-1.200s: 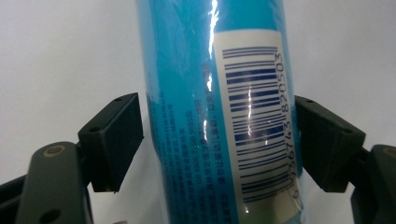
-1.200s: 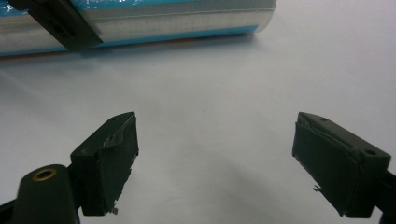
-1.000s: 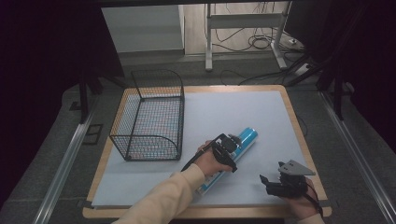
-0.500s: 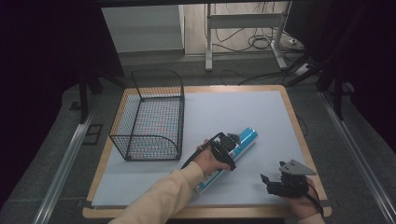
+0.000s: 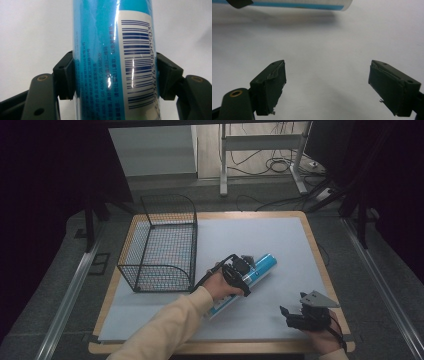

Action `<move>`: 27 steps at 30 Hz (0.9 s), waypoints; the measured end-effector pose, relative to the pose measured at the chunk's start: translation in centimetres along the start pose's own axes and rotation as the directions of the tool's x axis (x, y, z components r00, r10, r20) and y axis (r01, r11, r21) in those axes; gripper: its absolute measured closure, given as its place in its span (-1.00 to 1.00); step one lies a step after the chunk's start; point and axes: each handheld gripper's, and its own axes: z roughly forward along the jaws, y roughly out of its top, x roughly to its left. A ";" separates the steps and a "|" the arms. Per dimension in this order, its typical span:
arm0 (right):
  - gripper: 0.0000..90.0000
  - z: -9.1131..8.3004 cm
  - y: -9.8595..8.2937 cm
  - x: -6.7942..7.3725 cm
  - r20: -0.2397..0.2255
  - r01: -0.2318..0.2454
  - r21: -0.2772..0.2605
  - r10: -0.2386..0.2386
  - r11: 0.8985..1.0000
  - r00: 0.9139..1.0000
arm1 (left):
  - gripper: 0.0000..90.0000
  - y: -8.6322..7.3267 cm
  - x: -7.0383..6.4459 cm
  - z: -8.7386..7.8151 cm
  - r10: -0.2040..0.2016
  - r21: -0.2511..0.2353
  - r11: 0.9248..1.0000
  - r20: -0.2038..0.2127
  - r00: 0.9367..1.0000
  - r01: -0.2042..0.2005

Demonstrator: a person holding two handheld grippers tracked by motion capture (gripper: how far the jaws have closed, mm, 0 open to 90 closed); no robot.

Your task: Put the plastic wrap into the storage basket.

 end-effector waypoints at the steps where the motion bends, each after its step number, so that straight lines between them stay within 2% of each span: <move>1: -0.67 0.0 0.0 0.0 0.001 -0.001 -0.002 0.001 1.000 1.000 | -0.30 0.0 0.0 -0.1 -0.004 -0.005 1.000 0.002 1.000 0.004; 10: -0.67 0.0 0.0 0.0 0.004 -0.001 -0.002 0.001 1.000 1.000 | -0.30 0.2 0.3 -2.0 0.027 -0.023 0.999 -0.011 1.000 -0.027; 27: -0.67 0.2 -0.1 0.0 0.007 -0.008 0.002 0.008 1.000 1.000 | -0.30 0.6 1.5 -5.5 0.011 -0.074 0.997 -0.035 0.999 -0.014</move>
